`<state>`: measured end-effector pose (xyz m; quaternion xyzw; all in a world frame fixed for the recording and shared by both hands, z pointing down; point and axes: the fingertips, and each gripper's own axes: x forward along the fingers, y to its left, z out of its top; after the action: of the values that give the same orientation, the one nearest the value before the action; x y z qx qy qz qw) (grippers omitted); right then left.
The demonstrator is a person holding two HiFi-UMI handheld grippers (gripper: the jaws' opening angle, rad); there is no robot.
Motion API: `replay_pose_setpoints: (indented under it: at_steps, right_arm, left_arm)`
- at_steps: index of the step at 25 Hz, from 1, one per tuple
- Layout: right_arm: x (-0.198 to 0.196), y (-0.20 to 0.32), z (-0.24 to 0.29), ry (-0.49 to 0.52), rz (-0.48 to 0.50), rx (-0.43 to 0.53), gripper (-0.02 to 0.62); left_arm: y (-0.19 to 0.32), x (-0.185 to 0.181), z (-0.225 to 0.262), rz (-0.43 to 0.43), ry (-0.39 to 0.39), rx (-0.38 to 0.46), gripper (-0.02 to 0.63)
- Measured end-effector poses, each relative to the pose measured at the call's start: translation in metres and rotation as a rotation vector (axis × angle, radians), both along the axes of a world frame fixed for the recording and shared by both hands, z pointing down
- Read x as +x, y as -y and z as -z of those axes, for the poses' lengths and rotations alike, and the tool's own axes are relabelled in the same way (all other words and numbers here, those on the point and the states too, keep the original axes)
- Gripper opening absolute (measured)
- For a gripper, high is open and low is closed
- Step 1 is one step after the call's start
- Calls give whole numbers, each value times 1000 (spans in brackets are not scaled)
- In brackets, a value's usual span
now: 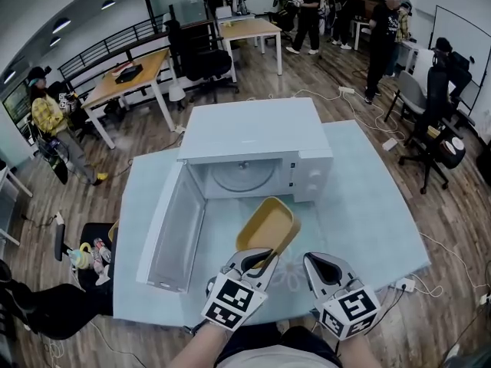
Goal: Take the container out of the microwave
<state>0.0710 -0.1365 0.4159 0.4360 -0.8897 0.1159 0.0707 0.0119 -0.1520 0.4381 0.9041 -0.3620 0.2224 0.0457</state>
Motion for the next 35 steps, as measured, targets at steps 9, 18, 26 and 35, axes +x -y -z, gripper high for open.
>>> replay_pose_setpoints:
  at_steps: [9, 18, 26, 35]
  right_arm:
    - [-6, -4, -5, -23, 19, -8, 8]
    - [-16, -9, -7, -21, 45, -14, 8]
    - [-23, -9, -9, -34, 75, -23, 8]
    - [-35, -12, -12, -15, 126, -45, 8]
  left_arm:
    - [-7, -5, -13, -1, 31, -50, 31]
    - [-14, -8, -17, -10, 46, -57, 31]
    - [-12, -12, -10, -7, 38, -33, 31]
    - [-11, -20, -4, 16, 25, -14, 31]
